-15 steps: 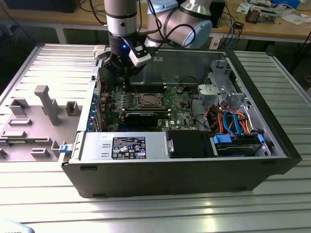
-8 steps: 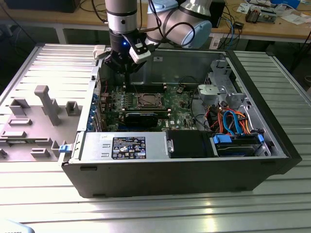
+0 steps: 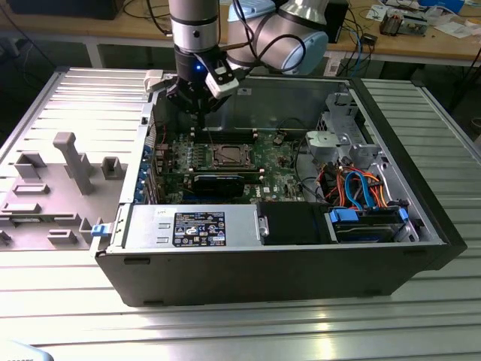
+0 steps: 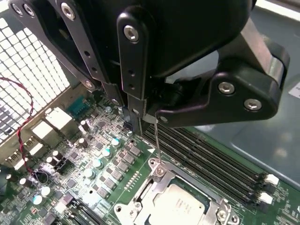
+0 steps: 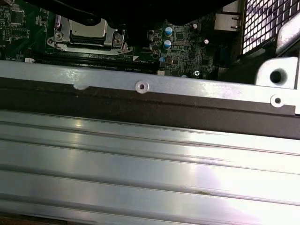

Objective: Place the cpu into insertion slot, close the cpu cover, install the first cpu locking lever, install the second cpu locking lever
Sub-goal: 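Install the first cpu locking lever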

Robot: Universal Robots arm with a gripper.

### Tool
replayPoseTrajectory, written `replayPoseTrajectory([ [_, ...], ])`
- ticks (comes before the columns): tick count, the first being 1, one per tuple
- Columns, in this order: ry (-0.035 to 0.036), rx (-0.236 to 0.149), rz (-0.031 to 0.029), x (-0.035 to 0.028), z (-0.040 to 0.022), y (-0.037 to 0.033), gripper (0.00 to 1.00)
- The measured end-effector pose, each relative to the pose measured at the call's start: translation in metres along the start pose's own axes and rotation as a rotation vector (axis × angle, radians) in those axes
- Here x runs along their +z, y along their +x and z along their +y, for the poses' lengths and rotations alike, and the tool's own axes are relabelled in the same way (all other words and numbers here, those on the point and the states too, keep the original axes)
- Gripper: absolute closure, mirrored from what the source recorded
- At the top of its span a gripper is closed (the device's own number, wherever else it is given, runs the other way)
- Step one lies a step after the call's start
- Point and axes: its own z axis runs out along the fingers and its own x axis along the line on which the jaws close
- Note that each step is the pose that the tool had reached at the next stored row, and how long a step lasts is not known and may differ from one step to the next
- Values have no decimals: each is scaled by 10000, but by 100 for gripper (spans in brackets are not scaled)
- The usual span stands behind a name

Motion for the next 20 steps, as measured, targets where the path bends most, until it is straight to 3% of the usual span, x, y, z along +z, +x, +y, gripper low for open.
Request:
replayPoseTrajectory([
  [20,-11,0,13,7,-29,-265,89],
])
